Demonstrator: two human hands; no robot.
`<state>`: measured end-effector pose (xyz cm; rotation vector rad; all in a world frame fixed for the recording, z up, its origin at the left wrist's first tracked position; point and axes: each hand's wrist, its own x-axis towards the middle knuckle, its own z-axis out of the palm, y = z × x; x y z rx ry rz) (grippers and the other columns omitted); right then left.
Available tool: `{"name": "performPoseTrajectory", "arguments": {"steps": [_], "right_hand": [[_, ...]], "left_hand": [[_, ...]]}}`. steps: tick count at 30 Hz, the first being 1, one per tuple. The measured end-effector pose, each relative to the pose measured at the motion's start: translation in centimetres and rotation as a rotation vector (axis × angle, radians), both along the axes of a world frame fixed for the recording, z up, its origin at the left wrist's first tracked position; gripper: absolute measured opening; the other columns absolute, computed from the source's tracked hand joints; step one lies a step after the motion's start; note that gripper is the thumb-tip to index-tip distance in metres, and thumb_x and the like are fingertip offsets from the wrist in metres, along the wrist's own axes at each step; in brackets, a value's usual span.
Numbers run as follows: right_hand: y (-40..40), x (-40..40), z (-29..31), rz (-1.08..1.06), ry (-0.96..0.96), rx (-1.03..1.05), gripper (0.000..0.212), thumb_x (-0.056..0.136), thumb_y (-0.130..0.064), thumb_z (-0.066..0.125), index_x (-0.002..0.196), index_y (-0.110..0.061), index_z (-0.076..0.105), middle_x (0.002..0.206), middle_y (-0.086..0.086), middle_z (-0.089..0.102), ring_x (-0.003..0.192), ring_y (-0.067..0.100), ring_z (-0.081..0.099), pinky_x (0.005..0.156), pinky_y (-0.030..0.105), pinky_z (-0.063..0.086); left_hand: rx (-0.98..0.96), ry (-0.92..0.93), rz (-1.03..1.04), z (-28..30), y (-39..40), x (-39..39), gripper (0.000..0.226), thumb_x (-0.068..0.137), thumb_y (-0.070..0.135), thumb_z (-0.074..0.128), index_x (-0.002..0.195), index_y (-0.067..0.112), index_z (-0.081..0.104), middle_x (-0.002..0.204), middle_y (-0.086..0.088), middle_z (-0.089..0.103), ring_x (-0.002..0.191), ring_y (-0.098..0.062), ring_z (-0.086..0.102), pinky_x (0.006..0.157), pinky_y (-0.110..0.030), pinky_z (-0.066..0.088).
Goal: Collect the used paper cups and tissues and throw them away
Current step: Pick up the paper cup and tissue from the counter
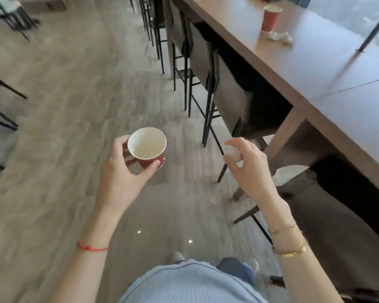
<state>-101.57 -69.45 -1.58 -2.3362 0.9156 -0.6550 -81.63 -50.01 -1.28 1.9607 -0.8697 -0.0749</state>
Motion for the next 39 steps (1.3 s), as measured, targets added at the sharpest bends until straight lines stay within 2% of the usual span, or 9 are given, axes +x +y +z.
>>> {"name": "performPoseTrajectory", "arguments": {"steps": [4, 8, 10, 15, 20, 26, 28, 33, 39], "right_hand": [[3.8, 9.0, -0.6, 0.226, 0.001, -0.003, 0.028, 0.089, -0.015, 0.064, 0.116, -0.019, 0.057, 0.107, -0.008, 0.061, 0.086, 0.010, 0.052, 0.078, 0.021, 0.038], [7.4, 17.3, -0.7, 0.428, 0.023, -0.002, 0.027, 0.089, -0.016, 0.063, 0.115, -0.019, 0.056, 0.109, -0.006, 0.062, 0.092, 0.015, 0.056, 0.082, 0.028, 0.043], [9.0, 21.3, -0.9, 0.527, 0.041, 0.007, 0.027, 0.089, -0.015, 0.064, 0.115, -0.018, 0.057, 0.110, -0.004, 0.062, 0.093, 0.017, 0.056, 0.083, 0.027, 0.044], [12.6, 31.5, -1.7, 0.735, 0.072, 0.004, 0.027, 0.087, -0.013, 0.065, 0.114, -0.015, 0.060, 0.107, -0.002, 0.064, 0.093, 0.019, 0.057, 0.085, 0.029, 0.045], [15.9, 43.3, -2.5, 0.937, 0.055, -0.004, 0.028, 0.086, -0.013, 0.067, 0.113, -0.017, 0.061, 0.107, -0.007, 0.063, 0.090, 0.011, 0.055, 0.080, 0.016, 0.037], [21.5, 58.9, -1.8, 1.205, 0.023, -0.055, 0.028, 0.086, -0.015, 0.067, 0.113, -0.019, 0.059, 0.104, -0.009, 0.062, 0.086, 0.012, 0.057, 0.078, 0.022, 0.043], [24.1, 63.3, -1.4, 1.298, 0.008, -0.056, 0.028, 0.085, -0.015, 0.066, 0.113, -0.020, 0.059, 0.103, -0.011, 0.061, 0.085, 0.010, 0.056, 0.077, 0.018, 0.041], [31.2, 72.5, -1.1, 1.503, 0.002, -0.043, 0.028, 0.085, -0.011, 0.067, 0.112, -0.016, 0.060, 0.102, -0.008, 0.062, 0.081, 0.005, 0.052, 0.074, 0.001, 0.034], [40.8, 81.2, -2.7, 1.664, 0.037, -0.031, 0.028, 0.087, -0.012, 0.066, 0.114, -0.015, 0.060, 0.105, -0.007, 0.063, 0.085, 0.006, 0.054, 0.075, 0.003, 0.036]], "left_hand": [[-0.006, 0.033, 0.203, -0.3, 7.8, 4.5, 0.066, 0.066, 0.034, 0.085, 0.118, 0.031, 0.044, 0.110, 0.026, 0.057, 0.093, 0.017, 0.057, 0.070, 0.000, 0.040], [-0.005, 0.065, 0.399, -1.0, 13.9, 7.5, 0.069, 0.066, 0.035, 0.084, 0.121, 0.031, 0.043, 0.116, 0.014, 0.059, 0.095, 0.011, 0.060, 0.077, -0.007, 0.045], [0.003, 0.066, 0.507, -1.2, 16.3, 8.7, 0.068, 0.066, 0.036, 0.084, 0.120, 0.031, 0.044, 0.114, 0.015, 0.060, 0.094, 0.014, 0.059, 0.076, -0.005, 0.043], [0.034, 0.064, 0.761, -2.2, 20.7, 12.8, 0.069, 0.066, 0.033, 0.085, 0.121, 0.028, 0.045, 0.111, 0.017, 0.060, 0.089, 0.024, 0.054, 0.071, 0.002, 0.035], [0.009, 0.048, 0.981, -2.5, 24.1, 19.3, 0.068, 0.065, 0.030, 0.086, 0.119, 0.029, 0.045, 0.106, 0.020, 0.060, 0.089, 0.025, 0.054, 0.071, 0.003, 0.034], [-0.055, 0.056, 1.239, -1.5, 27.8, 28.1, 0.070, 0.065, 0.025, 0.087, 0.118, 0.032, 0.042, 0.107, 0.021, 0.058, 0.089, 0.024, 0.055, 0.071, 0.003, 0.036], [-0.062, 0.047, 1.336, -1.2, 29.2, 30.2, 0.072, 0.064, 0.029, 0.087, 0.121, 0.029, 0.044, 0.110, 0.014, 0.059, 0.089, 0.023, 0.056, 0.073, 0.000, 0.040], [-0.113, 0.073, 1.504, -1.0, 33.4, 34.6, 0.074, 0.063, 0.035, 0.085, 0.125, 0.029, 0.044, 0.116, 0.011, 0.058, 0.096, 0.016, 0.058, 0.083, -0.024, 0.053], [-0.122, 0.108, 1.670, -2.4, 39.8, 40.3, 0.073, 0.064, 0.034, 0.086, 0.125, 0.032, 0.046, 0.115, 0.015, 0.060, 0.096, 0.021, 0.054, 0.072, 0.001, 0.041]]}}
